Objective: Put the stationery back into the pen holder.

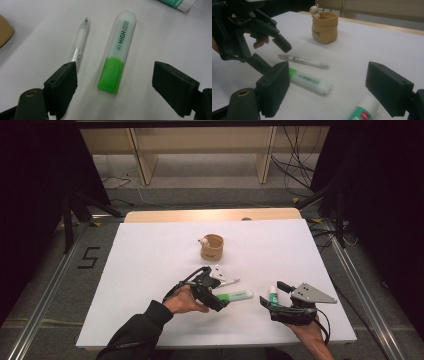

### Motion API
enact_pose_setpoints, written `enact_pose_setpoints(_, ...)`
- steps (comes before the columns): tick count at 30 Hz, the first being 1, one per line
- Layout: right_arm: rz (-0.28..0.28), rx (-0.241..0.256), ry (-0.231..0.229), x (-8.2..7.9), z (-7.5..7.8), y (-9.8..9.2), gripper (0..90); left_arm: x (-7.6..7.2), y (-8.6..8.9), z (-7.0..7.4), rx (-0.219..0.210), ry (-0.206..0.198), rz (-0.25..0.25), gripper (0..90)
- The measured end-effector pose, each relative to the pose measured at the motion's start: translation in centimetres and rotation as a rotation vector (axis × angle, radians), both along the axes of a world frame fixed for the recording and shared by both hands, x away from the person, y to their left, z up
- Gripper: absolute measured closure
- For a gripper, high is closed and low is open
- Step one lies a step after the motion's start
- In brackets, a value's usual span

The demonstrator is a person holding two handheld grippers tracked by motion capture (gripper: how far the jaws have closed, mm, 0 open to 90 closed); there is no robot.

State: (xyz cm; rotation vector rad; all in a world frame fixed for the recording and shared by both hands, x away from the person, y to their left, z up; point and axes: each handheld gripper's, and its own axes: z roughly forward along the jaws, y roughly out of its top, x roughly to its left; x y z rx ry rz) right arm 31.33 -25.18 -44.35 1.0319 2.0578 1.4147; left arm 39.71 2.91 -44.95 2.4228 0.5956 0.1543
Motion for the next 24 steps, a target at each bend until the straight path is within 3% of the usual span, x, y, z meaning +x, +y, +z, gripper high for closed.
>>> enact_pose_setpoints(5, -0.001, -0.001, -0.002, 0.0, 0.0, 0.0, 20.3, 0.2, -0.7, -0.7, 0.036, 0.008, -0.037, 25.1)
enact_pose_setpoints(24, 0.001, -0.005, 0.003, 0.0, -0.2, 0.2, 20.3, 1.7, -1.5, -1.8, 0.083, 0.057, -0.081, 41.5)
